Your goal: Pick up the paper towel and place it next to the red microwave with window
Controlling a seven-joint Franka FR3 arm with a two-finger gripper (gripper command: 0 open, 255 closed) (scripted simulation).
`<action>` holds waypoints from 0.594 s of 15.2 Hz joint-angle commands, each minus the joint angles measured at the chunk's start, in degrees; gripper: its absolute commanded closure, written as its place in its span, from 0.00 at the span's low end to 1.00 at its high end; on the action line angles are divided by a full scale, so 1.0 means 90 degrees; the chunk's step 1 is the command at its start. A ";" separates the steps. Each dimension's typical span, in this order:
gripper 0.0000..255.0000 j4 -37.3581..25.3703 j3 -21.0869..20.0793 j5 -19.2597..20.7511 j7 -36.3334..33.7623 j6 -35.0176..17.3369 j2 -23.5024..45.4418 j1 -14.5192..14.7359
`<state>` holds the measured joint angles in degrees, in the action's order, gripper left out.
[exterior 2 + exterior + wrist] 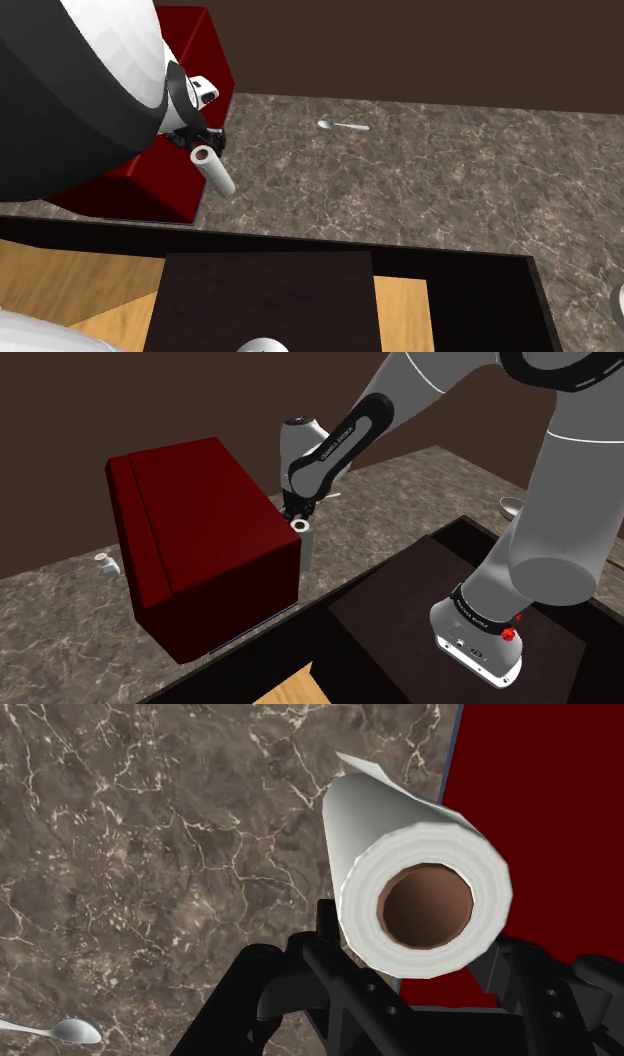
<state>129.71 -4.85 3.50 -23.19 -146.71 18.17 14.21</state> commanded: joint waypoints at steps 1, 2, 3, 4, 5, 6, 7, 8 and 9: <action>1.00 -0.0025 -0.0002 0.0028 -0.0017 -0.0132 0.0181 0.0027; 1.00 -0.0031 0.0008 0.0042 -0.0027 -0.0204 0.0259 0.0033; 1.00 -0.0038 0.0017 0.0055 -0.0037 -0.0275 0.0337 0.0040; 1.00 -0.0046 0.0027 0.0069 -0.0046 -0.0345 0.0416 0.0047; 1.00 -0.0057 0.0038 0.0083 -0.0057 -0.0421 0.0503 0.0056; 1.00 -0.0056 0.0039 0.0081 -0.0056 -0.0421 0.0502 0.0057; 1.00 -0.0057 0.0041 0.0080 -0.0055 -0.0421 0.0503 0.0059; 1.00 -0.0057 0.0042 0.0079 -0.0054 -0.0421 0.0503 0.0060; 1.00 -0.0057 0.0044 0.0078 -0.0054 -0.0421 0.0503 0.0061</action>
<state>129.11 -4.20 4.18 -23.67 -150.45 22.42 14.54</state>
